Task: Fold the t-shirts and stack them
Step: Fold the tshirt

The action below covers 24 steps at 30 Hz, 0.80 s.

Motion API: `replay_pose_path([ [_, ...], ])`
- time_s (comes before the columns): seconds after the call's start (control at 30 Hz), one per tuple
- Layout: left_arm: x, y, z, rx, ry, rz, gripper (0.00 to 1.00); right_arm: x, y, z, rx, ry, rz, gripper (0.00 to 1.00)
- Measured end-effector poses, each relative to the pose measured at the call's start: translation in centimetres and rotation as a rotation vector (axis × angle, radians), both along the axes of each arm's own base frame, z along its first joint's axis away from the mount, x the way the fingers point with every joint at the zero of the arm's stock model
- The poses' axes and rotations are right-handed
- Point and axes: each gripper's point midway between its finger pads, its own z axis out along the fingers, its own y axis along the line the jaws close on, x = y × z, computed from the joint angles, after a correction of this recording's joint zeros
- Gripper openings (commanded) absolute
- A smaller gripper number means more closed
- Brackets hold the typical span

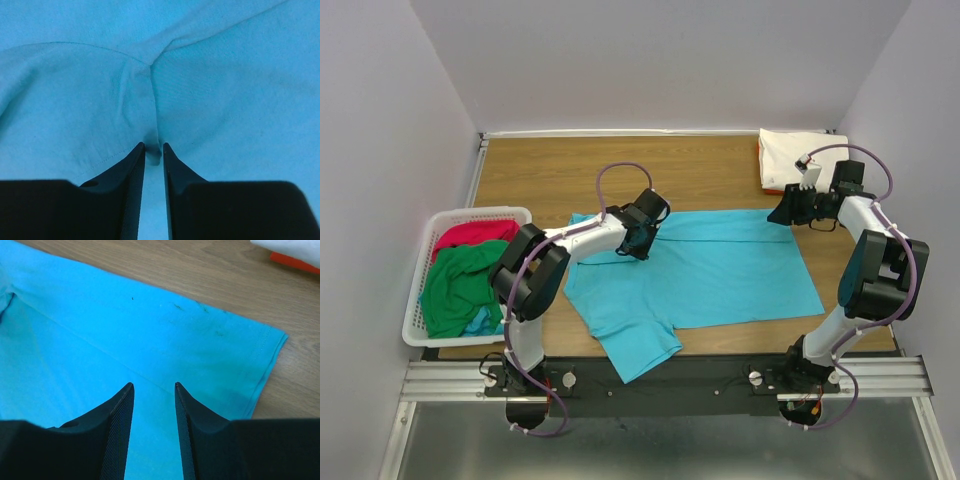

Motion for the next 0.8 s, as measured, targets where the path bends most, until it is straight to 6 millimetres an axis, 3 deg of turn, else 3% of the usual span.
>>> replay_pose_path([
  [0.2,0.1,0.0,0.2,0.002,-0.003,-0.004,0.11,0.0,0.0,0.0,0.0,0.0,0.0,0.45],
  [0.53,1.6,-2.1,3.3,-0.041,-0.056,-0.02,0.09,0.0,0.0,0.0,0.0,0.0,0.0,0.45],
  [0.8,1.2,-3.8,4.9,-0.059,-0.071,-0.052,0.1,0.0,0.0,0.0,0.0,0.0,0.0,0.45],
])
